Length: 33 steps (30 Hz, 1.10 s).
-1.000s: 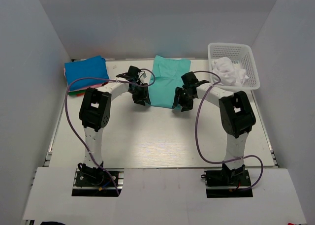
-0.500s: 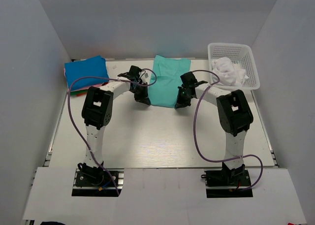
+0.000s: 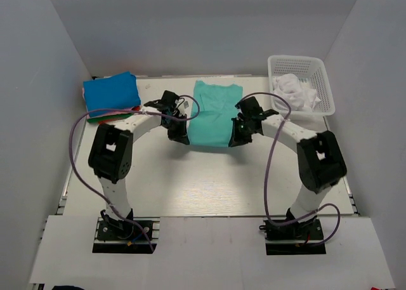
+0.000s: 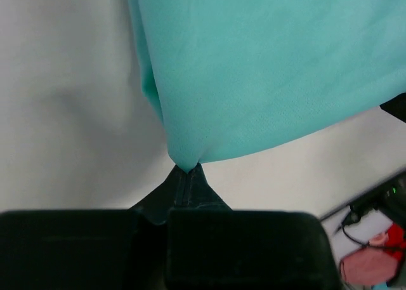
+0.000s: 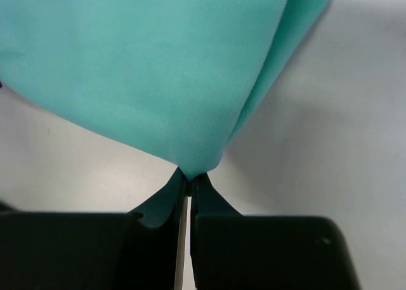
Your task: Fold and stack the t-shirts
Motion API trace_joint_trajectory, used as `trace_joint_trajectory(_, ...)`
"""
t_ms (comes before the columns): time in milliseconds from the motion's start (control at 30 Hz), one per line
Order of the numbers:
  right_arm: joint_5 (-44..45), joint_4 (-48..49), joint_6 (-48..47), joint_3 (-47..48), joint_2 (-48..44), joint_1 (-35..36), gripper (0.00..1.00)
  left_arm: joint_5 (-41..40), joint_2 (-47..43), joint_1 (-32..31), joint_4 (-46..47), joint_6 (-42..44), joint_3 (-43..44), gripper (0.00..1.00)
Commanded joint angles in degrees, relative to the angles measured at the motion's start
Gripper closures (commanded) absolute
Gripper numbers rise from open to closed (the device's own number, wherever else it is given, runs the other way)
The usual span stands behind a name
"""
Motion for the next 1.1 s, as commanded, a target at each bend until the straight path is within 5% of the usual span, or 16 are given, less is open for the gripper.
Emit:
trace_joint_trajectory(0, -3.40, -7.55, -3.90, -3.18, -7.50, 1.18, 1.00, 0.43, -8.60, -0.11, -6.58, 0.98, -2.33, 1.00)
trace_joint_trajectory(367, -8.59, -29.00, -2.59, 3.93, -20.69, 3.47, 1.00, 9.65, -27.23, -0.11, -24.88, -0.95, -1.46, 1.00)
trace_joint_trajectory(800, -18.34, -32.01, -3.46, 11.84, -17.80, 1.01, 1.00, 6.24, -25.39, 0.60, -29.02, -3.68, 6.72, 1.00)
trace_joint_trajectory(1067, -20.80, -28.14, -5.31, 19.49, -9.10, -2.85, 1.00, 0.08, -18.46, 1.12, -22.79, -6.40, 12.60, 1.00)
